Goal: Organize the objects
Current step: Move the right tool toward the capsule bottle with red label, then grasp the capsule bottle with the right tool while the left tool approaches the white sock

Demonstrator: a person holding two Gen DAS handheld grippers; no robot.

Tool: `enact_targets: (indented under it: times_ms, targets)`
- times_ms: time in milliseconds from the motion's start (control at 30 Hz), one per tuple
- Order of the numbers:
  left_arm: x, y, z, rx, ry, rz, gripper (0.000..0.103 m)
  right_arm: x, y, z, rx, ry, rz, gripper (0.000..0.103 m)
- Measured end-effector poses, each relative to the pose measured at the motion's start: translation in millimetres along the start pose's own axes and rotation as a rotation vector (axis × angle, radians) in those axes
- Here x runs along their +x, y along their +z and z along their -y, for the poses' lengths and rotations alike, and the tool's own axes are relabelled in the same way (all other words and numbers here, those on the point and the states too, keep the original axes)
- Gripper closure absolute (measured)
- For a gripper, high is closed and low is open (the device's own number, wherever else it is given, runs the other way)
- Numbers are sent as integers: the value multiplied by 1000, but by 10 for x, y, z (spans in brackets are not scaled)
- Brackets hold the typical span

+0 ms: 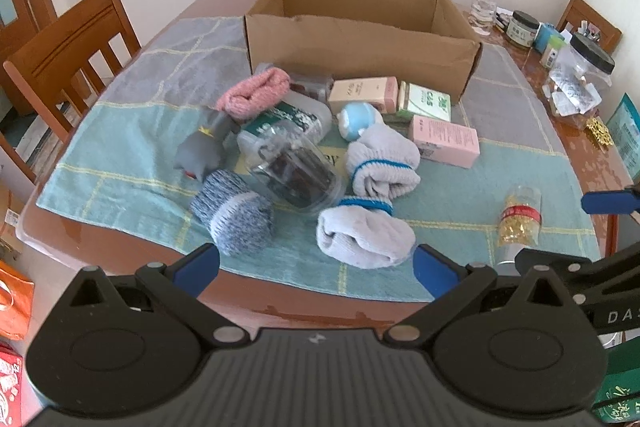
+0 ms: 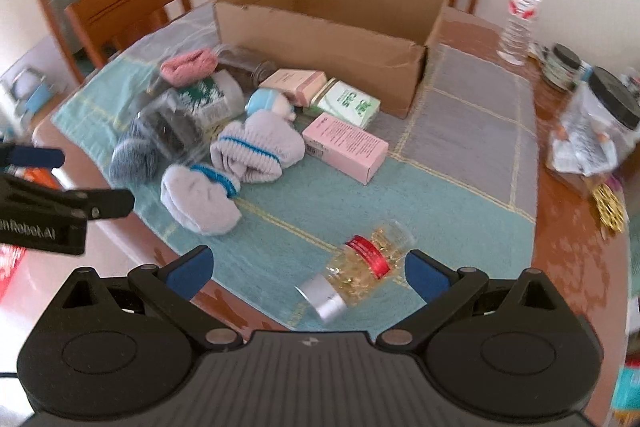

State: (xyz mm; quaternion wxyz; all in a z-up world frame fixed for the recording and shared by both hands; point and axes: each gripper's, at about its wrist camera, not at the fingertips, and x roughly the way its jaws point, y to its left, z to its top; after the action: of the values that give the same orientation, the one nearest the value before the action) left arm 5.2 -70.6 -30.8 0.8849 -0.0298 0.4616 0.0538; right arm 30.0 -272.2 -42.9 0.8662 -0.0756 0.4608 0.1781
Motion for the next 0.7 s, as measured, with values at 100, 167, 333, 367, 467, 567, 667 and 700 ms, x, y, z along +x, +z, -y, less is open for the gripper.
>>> enact_targets:
  times_ms: [100, 167, 333, 367, 467, 567, 667, 700]
  targets:
    - [66, -43, 46, -15, -10, -10, 1, 109, -49, 111, -65, 27, -23, 0]
    - [116, -78, 72, -26, -9, -20, 1, 166, -72, 178, -114, 50, -35, 0]
    - [240, -149, 125, -51, -6, -46, 1, 306, -75, 305, -217, 106, -53, 0]
    - [263, -159, 133, -56, -2, -49, 1, 334, -70, 323, -237, 114, -56, 0]
    - [322, -171, 158, -71, 5, -60, 1, 405, -46, 373, -295, 138, -60, 0]
    - [370, -169, 180, -89, -3, -62, 1, 476, -28, 410, -347, 162, -78, 0]
    - [424, -159, 210, -98, -15, -66, 1, 542, -29, 421, -394, 175, -92, 0]
    - [441, -157, 222, -97, -15, -67, 1, 556, -30, 420, -405, 177, -91, 0]
